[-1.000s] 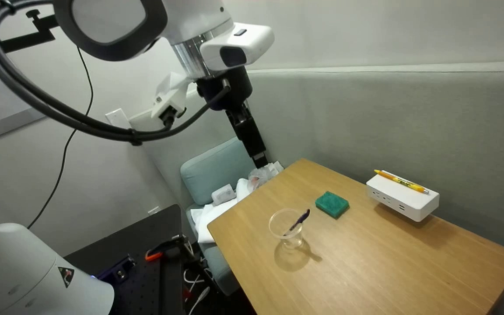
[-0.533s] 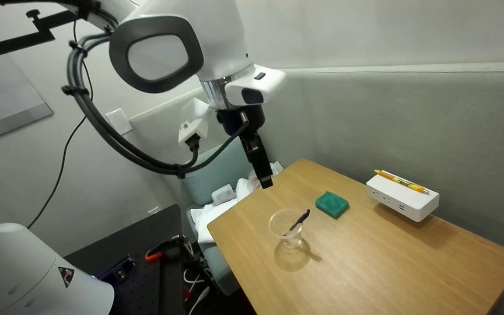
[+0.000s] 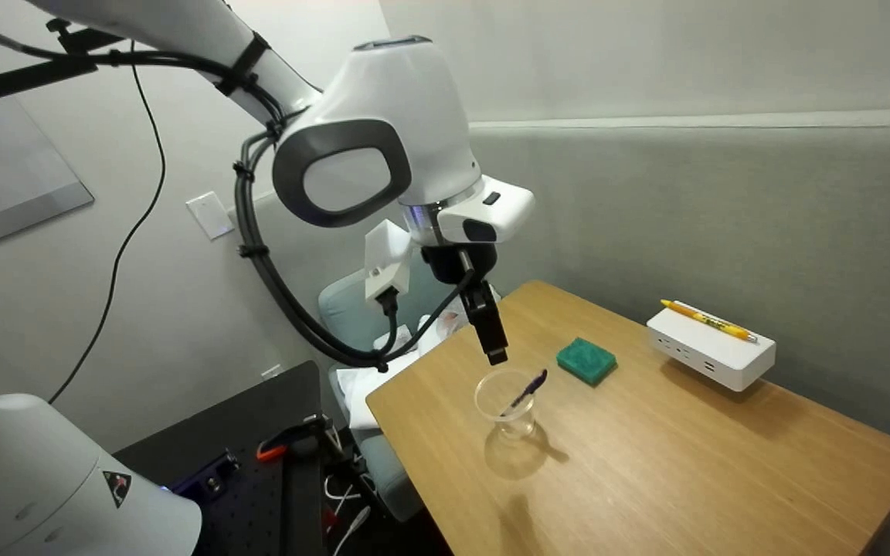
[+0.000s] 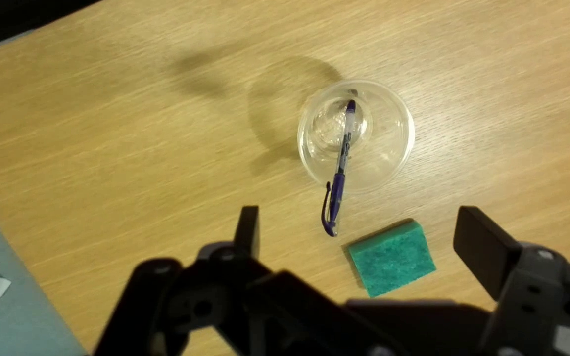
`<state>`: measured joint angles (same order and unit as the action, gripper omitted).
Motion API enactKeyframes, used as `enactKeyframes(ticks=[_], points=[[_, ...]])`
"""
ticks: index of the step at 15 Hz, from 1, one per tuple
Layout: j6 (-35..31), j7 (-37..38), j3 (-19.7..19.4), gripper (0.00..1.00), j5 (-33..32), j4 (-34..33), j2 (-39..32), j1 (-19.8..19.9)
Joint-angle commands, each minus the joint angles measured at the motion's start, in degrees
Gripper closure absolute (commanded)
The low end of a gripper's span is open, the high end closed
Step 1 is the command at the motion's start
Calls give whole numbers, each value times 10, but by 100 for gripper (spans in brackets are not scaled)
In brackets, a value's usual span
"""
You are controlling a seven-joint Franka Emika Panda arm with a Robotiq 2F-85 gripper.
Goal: Remove the pen from the cup
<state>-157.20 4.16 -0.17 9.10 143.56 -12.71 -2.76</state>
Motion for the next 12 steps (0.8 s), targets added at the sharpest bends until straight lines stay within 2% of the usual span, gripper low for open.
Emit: enactKeyframes(ticks=[1, 12], points=[[-35, 26, 5, 0, -4, -27, -50, 1], [-93, 69, -6, 0, -9, -93, -158, -25]])
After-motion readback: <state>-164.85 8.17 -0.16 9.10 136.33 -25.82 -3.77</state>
